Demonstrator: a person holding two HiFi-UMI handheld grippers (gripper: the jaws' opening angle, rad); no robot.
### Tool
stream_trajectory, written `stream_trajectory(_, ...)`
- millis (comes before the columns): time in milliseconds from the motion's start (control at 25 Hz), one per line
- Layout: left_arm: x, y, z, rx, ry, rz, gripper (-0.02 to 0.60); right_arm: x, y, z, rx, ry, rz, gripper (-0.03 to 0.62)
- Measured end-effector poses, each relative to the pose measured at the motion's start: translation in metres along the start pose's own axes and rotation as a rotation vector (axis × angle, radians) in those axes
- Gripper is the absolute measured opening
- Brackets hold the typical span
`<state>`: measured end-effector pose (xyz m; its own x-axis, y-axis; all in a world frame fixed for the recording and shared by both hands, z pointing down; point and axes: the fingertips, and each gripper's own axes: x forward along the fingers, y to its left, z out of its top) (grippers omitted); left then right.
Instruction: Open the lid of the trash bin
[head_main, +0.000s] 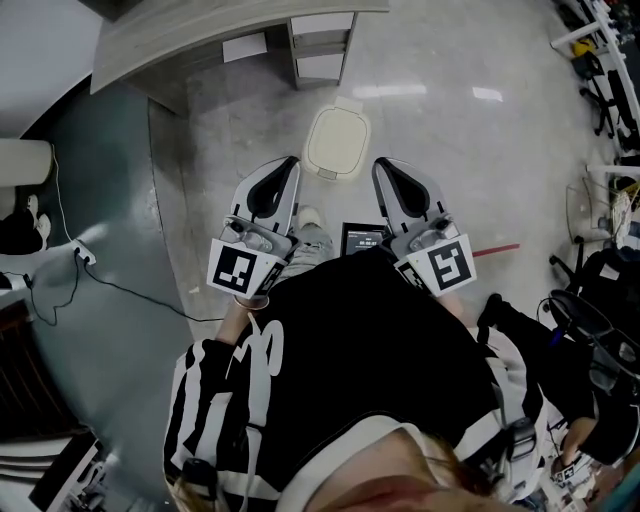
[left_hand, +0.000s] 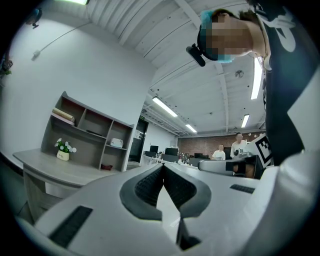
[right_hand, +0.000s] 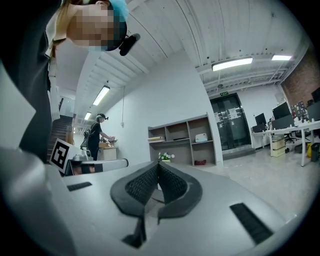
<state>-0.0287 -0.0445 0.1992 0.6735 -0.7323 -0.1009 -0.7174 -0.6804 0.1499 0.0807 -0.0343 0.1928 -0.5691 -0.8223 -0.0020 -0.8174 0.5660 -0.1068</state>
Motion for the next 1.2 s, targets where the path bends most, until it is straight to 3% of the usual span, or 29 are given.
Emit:
stream_trajectory(640, 0.039, 0.068, 0.003, -0.005, 0.026, -0.063, 0.005, 0.072, -0.019, 0.005, -0.016, -0.005, -0.049, 0.005)
stream_trajectory(1200, 0.056, 0.067, -0.007, -0.017, 0.035, -0.054, 0.005, 0.072, -0.032, -0.002, -0.017, 0.022, -0.037, 0.005)
